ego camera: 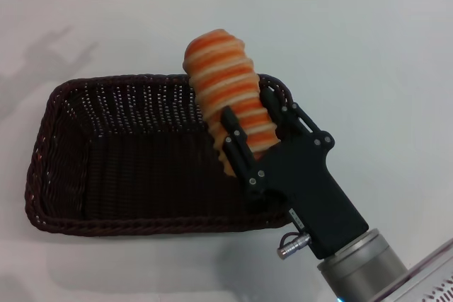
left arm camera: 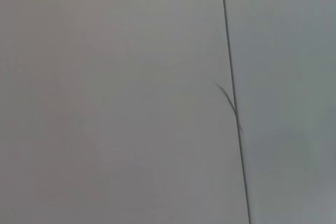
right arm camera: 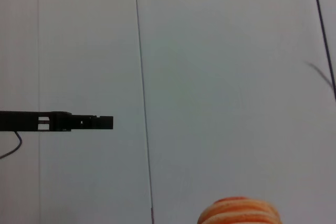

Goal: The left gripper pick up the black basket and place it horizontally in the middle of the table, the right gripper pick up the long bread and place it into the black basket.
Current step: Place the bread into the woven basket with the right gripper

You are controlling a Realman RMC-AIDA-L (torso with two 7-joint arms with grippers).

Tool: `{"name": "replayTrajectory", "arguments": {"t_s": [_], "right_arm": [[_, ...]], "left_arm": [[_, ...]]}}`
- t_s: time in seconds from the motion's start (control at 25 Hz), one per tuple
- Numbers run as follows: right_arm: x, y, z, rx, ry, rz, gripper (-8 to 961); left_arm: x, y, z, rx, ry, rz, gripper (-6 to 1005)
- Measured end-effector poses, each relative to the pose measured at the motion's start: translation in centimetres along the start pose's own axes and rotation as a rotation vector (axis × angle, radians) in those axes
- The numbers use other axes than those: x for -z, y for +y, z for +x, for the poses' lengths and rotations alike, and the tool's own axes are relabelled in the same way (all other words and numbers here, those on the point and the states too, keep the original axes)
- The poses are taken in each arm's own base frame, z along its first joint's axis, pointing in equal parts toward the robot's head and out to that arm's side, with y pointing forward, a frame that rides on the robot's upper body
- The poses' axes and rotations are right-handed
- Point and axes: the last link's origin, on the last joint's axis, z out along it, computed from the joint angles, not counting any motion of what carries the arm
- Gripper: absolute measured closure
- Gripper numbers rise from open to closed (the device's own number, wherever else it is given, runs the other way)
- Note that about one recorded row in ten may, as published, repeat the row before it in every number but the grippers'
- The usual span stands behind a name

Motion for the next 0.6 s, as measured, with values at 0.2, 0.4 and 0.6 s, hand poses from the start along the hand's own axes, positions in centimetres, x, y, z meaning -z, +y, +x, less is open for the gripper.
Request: {"name": "replayTrajectory", "arguments": {"t_s": [0.2, 0.4, 0.6], "right_arm": [[0.1, 0.0, 0.0, -0.002, 0.001, 0.008, 475], [0.1, -0.2, 0.0, -0.001, -0.003, 0.01, 364], [1.2, -2.4, -0.3, 0.086, -0.064, 0.19, 355]], "left_arm": [[0.1, 0.0, 0.0, -0.001, -0.001, 0.001, 347], [0.2, -0.1, -0.1, -0.001, -0.003, 0.005, 347], [0.3, -0.1, -0.1, -0.001, -0.003, 0.005, 347]]}}
